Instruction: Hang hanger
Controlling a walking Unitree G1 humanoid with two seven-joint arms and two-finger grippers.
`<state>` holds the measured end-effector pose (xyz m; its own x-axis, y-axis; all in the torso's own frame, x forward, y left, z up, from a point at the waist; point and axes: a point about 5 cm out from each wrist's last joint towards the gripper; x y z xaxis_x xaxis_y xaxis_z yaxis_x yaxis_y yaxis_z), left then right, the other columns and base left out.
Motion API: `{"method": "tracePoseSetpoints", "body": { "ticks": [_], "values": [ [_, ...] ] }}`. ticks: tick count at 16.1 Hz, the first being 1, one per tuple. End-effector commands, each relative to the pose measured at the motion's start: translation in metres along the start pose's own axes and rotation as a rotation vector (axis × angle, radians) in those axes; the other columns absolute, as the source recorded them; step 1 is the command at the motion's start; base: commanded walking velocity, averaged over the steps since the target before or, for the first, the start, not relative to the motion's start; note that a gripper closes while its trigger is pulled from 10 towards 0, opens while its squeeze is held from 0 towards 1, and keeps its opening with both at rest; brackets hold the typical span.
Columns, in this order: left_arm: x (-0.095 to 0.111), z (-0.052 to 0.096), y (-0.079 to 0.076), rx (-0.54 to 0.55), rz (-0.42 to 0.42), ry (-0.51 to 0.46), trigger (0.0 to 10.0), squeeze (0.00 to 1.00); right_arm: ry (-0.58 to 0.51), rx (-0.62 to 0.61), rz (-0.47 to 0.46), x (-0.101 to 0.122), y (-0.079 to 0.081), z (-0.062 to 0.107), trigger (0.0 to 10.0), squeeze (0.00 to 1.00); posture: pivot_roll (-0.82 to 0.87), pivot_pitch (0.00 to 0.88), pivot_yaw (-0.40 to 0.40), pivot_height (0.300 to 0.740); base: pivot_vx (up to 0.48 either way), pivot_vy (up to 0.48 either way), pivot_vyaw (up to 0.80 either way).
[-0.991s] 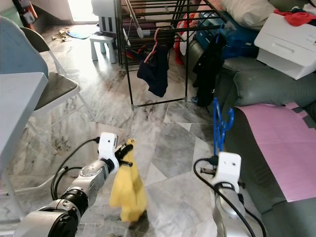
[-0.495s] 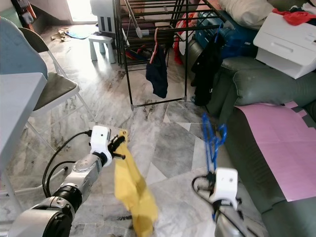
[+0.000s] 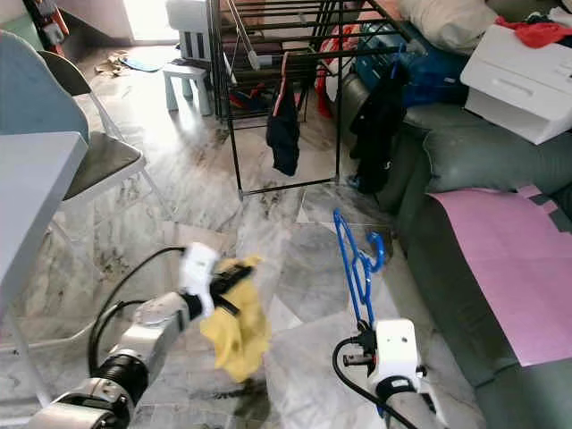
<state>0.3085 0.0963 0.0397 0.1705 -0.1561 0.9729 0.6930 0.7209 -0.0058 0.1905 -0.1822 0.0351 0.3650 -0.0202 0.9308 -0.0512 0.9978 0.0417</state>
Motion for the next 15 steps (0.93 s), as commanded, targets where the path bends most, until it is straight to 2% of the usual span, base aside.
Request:
{"method": "tracePoseSetpoints", "body": {
  "ticks": [1, 3, 5, 7, 9, 10, 12, 15],
  "values": [
    [0.017, -0.003, 0.004, -0.055, -0.13, -0.039, 10.0, 0.0, 0.014, 0.056, 0.051, 0.003, -0.001, 0.002, 10.0, 0.0, -0.03, 0.0, -0.01, 0.74, 0.0, 0.0, 0.0],
    [0.024, -0.002, 0.004, -0.148, -0.218, -0.045, 10.0, 0.0, 0.037, 0.062, 0.039, 0.005, -0.013, 0.005, 10.0, 0.0, -0.04, 0.0, -0.004, 0.74, 0.0, 0.0, 0.0],
    [0.028, 0.001, 0.002, -0.248, -0.294, -0.049, 10.0, 0.0, 0.069, 0.122, 0.059, 0.003, -0.013, 0.01, 10.0, 0.0, -0.04, 0.0, -0.003, 0.74, 0.0, 0.0, 0.0],
    [0.032, 0.002, 0.001, -0.296, -0.507, -0.027, 10.0, 0.0, 0.147, 0.232, 0.132, -0.005, -0.012, 0.019, 10.0, 0.0, -0.04, 0.0, -0.001, 0.74, 0.0, 0.0, 0.0],
    [0.047, 0.001, 0.008, -0.281, -0.762, -0.033, 10.0, 0.0, 0.224, 0.312, 0.161, -0.01, -0.022, 0.032, 10.0, 0.0, -0.05, 0.0, -0.001, 0.74, 0.0, 0.0, 0.0],
    [0.053, 0.001, 0.012, -0.261, -0.834, -0.037, 10.0, 0.0, 0.242, 0.323, 0.172, -0.009, -0.028, 0.037, 10.0, 0.0, -0.05, 0.0, -0.001, 0.74, 0.0, 0.0, 0.0],
    [0.061, -0.001, 0.017, -0.21, -0.921, -0.053, 10.0, 0.0, 0.26, 0.331, 0.184, -0.007, -0.037, 0.042, 10.0, 0.0, -0.05, 0.0, 0.003, 0.74, 0.0, 0.0, 0.0],
    [0.073, -0.003, 0.02, -0.141, -0.984, -0.109, 10.0, 0.0, 0.271, 0.345, 0.185, -0.004, -0.042, 0.046, 10.0, 0.0, -0.05, 0.0, 0.005, 0.74, 0.0, 0.0, 0.0]
  ]
}}
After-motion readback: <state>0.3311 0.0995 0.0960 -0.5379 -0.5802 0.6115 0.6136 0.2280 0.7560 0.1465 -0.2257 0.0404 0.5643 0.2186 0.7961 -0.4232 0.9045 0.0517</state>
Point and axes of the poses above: a point about 5 cm out from each wrist's last joint towards the gripper, its own z axis pointing back from the gripper into the wrist, its own x axis along the axis of the wrist's last joint, y = z × x, and after that the axes turned 5 degrees about -z, right-handed
